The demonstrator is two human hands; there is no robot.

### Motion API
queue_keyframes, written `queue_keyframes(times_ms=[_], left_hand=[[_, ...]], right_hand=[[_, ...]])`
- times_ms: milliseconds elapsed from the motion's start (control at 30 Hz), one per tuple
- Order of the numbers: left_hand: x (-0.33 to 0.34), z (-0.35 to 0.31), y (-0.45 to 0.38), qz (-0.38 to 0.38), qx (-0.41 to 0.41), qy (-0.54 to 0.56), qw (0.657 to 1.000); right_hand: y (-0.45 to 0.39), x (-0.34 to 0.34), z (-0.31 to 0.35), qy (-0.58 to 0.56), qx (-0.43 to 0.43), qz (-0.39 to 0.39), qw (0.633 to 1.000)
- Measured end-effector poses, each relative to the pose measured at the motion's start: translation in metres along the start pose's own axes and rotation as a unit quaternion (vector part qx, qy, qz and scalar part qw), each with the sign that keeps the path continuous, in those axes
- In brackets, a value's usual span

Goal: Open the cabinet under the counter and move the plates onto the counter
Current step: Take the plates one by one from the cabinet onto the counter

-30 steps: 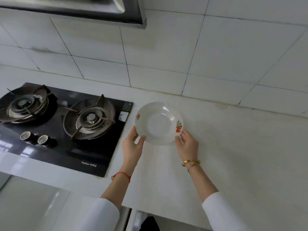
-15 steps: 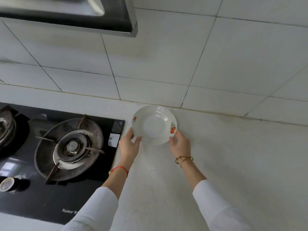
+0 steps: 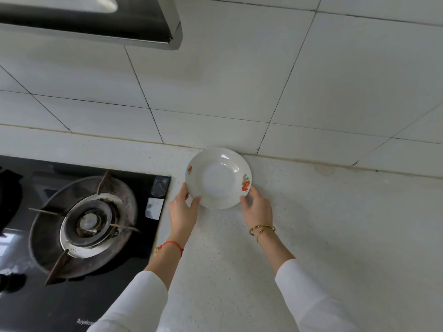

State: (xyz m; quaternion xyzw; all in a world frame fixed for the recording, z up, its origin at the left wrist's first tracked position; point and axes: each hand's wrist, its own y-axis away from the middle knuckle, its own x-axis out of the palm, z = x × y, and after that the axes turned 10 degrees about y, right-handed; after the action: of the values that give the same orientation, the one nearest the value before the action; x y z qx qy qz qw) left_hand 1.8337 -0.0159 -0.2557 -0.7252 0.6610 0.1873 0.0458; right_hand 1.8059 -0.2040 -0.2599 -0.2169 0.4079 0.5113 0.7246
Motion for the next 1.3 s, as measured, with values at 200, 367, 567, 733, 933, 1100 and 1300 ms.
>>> queue_keyframes(times_ms=[200,367,567,733,933,1100,1300], left_hand=[[-0.01,-0.003,0.004,0.026,-0.002,-0.074,0.997],[-0.027,-0.015,0.015,0.028,0.04,-0.12,0.992],[-0.049,-0.038,0.052,0.024,0.145,-0.175,0.974],[-0.064,-0.05,0.1,0.011,0.199,-0.204,0.959],[-0.072,-0.058,0.187,-0.021,0.249,-0.224,0.942],[-0.071,-0.057,0.272,-0.07,0.274,-0.236,0.93],[-0.068,-0.053,0.378,-0.108,0.272,-0.232,0.928]], right_hand=[[0.002,-0.007,-0.003,0.035,0.024,0.03,0.999],[0.014,-0.029,-0.002,0.062,0.023,0.031,0.997],[0.049,-0.067,0.003,0.061,-0.053,0.006,0.997],[0.09,-0.103,-0.002,0.053,-0.106,-0.041,0.992],[0.161,-0.15,-0.025,0.026,-0.155,-0.064,0.985],[0.228,-0.187,-0.057,0.027,-0.188,-0.052,0.98],[0.306,-0.217,-0.098,0.042,-0.207,-0.024,0.977]])
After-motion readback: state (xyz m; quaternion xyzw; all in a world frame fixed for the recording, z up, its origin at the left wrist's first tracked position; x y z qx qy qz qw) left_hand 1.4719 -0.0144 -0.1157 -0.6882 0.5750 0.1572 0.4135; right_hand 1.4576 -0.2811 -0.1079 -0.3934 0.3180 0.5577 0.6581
